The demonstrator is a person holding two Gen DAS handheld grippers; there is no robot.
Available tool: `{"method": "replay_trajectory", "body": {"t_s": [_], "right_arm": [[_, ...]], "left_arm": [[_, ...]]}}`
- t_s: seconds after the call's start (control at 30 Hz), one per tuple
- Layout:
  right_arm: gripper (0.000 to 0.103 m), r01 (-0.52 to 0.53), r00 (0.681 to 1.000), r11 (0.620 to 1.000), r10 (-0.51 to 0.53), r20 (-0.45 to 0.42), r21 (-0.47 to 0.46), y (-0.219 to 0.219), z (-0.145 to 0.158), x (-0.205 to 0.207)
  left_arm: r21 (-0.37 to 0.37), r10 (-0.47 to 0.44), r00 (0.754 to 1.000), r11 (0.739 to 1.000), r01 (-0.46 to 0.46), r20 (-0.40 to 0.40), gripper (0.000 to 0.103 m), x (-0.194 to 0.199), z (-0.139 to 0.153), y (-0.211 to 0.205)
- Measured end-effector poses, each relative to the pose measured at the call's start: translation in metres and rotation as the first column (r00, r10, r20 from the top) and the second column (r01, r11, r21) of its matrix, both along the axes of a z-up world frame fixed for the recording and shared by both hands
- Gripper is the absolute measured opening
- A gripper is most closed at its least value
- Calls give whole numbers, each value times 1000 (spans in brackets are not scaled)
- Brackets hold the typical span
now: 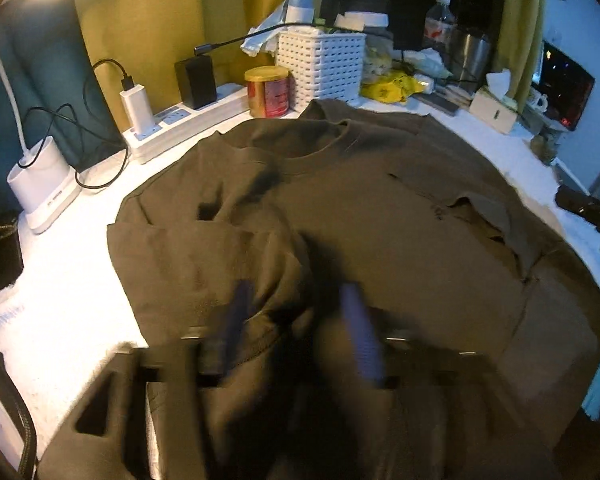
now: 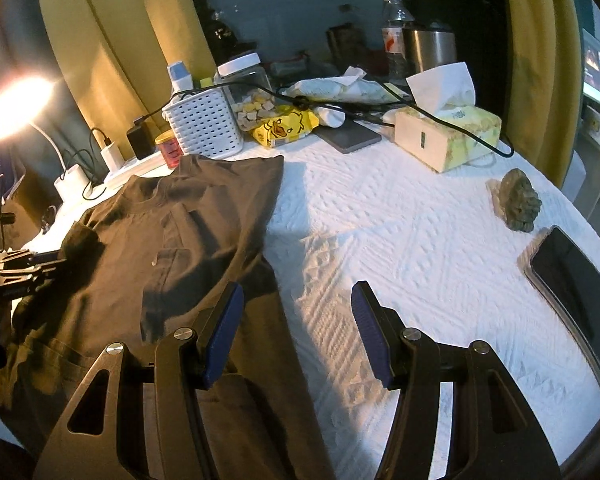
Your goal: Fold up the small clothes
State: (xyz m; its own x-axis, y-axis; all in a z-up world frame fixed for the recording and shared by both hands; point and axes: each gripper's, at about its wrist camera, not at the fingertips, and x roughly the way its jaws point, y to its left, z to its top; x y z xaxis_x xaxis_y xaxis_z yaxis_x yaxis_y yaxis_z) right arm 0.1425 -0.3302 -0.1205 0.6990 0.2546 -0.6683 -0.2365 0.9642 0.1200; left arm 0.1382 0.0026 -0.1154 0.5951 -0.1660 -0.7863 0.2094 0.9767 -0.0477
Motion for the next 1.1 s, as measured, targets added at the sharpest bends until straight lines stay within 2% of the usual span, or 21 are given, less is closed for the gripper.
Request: {"method": "replay_trajectory", "body": {"t_s": [0.13, 0.27, 0.33, 0.5, 0.67, 0.73, 0.77, 0.8, 0.9, 1.03, 1.07, 1.1], "right_arm": [[60, -1, 1000, 1000, 1, -8, 4, -2, -4, -1], [60, 2, 1000, 1000, -2, -7, 10, -4, -4, -2], [60, 5, 1000, 1000, -5, -5, 11, -6, -4, -3], [60, 14, 1000, 1000, -14, -6, 12, -11, -4, -5], [60, -2, 1000, 1000, 2, -6, 8, -5, -5, -6], [60, -10, 1000, 1000, 10, -3, 8, -2, -3, -9], [60, -15, 1000, 1000, 15, -1, 6, -1, -3, -10], [60, -16, 1000, 1000, 16, 0, 4, 0, -2, -12], [60, -13, 1000, 1000, 13, 2, 0, 1, 0, -14], [60, -9, 1000, 1000, 9, 8, -5, 2, 3, -17], [60, -11, 1000, 1000, 11, 11, -6, 3, 3, -19], [60, -12, 1000, 1000, 12, 13, -6, 4, 4, -19]], "left_arm": [[-25, 8, 1000, 1000, -9, -6, 64, -1, 4, 7], [7, 11, 1000, 1000, -11, -27, 64, 0, 0, 10], [34, 38, 999, 999, -37, -33, 64, -4, -2, 17], [48, 132, 991, 990, -131, -22, 64, -23, -1, 46], [17, 150, 987, 989, -150, -65, 63, -33, -16, 63], [5, 150, 986, 989, -150, -79, 48, -35, -22, 65], [7, 150, 985, 989, -150, -83, 31, -36, -23, 63], [17, 152, 985, 988, -151, -82, 25, -38, -25, 62], [44, 145, 989, 989, -143, -32, 13, -45, -18, 55], [76, 96, 995, 992, -98, 30, 10, -57, -6, 37], [71, 79, 997, 994, -81, 27, 3, -57, -5, 34], [63, 48, 999, 997, -49, 15, 2, -59, -5, 27]]}}
